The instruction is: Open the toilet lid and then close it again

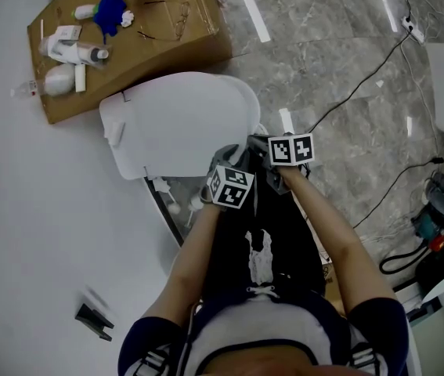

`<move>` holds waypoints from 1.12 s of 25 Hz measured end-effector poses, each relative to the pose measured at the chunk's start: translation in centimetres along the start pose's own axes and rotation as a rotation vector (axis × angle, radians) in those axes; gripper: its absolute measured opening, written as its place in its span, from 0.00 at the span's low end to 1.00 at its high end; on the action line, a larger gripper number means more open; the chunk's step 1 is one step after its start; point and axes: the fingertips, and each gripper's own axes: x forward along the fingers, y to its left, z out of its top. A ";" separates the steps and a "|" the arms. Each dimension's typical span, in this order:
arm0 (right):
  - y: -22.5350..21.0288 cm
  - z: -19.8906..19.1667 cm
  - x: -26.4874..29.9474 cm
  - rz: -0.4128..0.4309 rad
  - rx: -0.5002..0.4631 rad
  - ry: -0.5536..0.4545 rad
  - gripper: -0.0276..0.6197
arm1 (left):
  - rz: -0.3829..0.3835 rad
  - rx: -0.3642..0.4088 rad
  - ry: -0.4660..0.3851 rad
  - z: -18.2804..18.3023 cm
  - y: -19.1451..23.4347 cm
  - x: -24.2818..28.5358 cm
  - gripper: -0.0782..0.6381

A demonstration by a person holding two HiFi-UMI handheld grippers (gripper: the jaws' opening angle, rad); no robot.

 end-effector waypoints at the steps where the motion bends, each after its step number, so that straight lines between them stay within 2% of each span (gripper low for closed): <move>1: -0.3 -0.1 0.1 -0.001 0.006 0.000 0.05 | -0.005 -0.001 0.004 -0.1 -0.1 0.3 0.25; 10: -4.3 -0.4 1.2 -0.028 0.043 0.008 0.05 | -0.029 -0.007 0.029 -0.6 -0.6 3.8 0.25; 18: -7.9 -0.5 2.5 0.003 0.108 -0.010 0.05 | -0.041 -0.016 0.055 -1.1 -0.9 7.2 0.25; 28: -11.5 -0.8 4.2 -0.026 0.109 0.015 0.05 | -0.062 -0.026 0.093 -1.9 -1.0 10.5 0.24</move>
